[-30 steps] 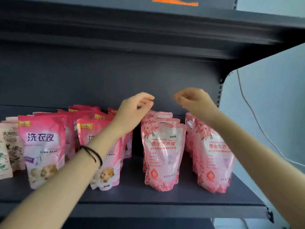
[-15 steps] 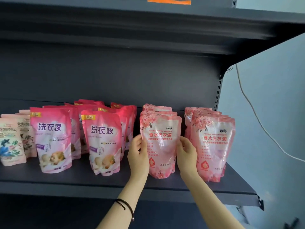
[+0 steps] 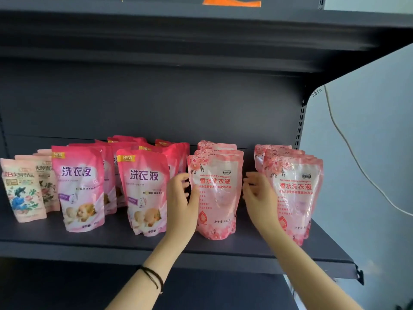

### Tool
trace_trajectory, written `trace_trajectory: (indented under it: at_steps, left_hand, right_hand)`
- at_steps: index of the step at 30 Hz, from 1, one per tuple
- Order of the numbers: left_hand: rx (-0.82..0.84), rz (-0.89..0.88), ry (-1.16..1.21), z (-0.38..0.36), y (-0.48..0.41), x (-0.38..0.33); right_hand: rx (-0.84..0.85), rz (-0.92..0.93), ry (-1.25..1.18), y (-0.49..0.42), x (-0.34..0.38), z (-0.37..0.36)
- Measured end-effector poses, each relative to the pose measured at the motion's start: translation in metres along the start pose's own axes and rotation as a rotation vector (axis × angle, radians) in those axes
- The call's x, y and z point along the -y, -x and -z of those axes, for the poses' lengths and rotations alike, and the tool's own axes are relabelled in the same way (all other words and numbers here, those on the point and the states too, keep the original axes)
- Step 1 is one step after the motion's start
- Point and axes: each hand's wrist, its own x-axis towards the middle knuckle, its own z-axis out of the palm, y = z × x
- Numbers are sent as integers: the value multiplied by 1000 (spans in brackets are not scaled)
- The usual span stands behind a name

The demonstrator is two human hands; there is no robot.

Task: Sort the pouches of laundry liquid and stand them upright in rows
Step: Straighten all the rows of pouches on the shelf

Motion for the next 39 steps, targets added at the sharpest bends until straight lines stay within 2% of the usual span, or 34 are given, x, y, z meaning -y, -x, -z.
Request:
trace_trajectory:
  at_steps: [3,6,9,12,15,19,26,31,34,39]
  left_hand:
    - [197,-286,-220,18,-37,-28]
    - [424,-443,-490,15,-88,-57]
    - [620,-636,-740,-11,-131,-79]
    - [744,-769,-861,-46,-158,-93]
    - [806,-829,-918,-83,-173,-97]
    - [872,-827,-949,-129,-186,-92]
    - [1035,-707,-1036,-199,-217,-89]
    - [1331,-441,-836,-229,-228,-85]
    - [1420,-411,-768,-238,-222,-74]
    - [1420,-393,-757,-237,-217,-67]
  right_hand:
    - [142,152,169,-32,34,24]
    - [414,278,473,-76,70,44]
    - [609,408,720,-117,95,59]
    - [729,468,955,-150,103,70]
    - [840,477,1043,-173,95,80]
    - [927,511,1110,-204,72,97]
    - [1000,529,1212,-269,29,131]
    - [1219,274,1155,-293,0,143]
    - [1350,218,1186,-287,-21,143]
    - [1300,302,1166,-285,-40,136]
